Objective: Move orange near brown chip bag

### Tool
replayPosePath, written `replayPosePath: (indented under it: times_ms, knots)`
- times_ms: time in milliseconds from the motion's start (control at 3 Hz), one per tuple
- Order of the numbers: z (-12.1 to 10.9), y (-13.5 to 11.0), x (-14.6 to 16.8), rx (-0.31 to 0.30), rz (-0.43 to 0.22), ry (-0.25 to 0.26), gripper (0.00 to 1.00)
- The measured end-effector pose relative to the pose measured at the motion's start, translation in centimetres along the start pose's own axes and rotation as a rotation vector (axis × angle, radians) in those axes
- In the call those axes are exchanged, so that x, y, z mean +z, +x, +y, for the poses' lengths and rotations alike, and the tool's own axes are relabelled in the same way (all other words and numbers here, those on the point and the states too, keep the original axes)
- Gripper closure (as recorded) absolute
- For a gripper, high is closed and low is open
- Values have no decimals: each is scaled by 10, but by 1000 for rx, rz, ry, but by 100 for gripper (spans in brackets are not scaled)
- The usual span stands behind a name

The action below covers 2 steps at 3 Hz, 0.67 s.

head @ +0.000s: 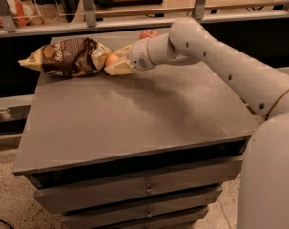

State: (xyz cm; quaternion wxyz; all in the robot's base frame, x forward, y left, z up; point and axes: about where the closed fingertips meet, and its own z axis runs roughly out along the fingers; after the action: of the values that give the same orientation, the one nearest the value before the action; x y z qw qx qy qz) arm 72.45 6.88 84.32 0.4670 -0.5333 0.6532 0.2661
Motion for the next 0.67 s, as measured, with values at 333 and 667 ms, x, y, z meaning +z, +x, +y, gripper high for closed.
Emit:
replayPosePath:
  times_ms: [333, 667]
  knots:
    - [0, -1, -3, 3, -5, 0, 12]
    - [0, -2, -7, 4, -12, 4, 0]
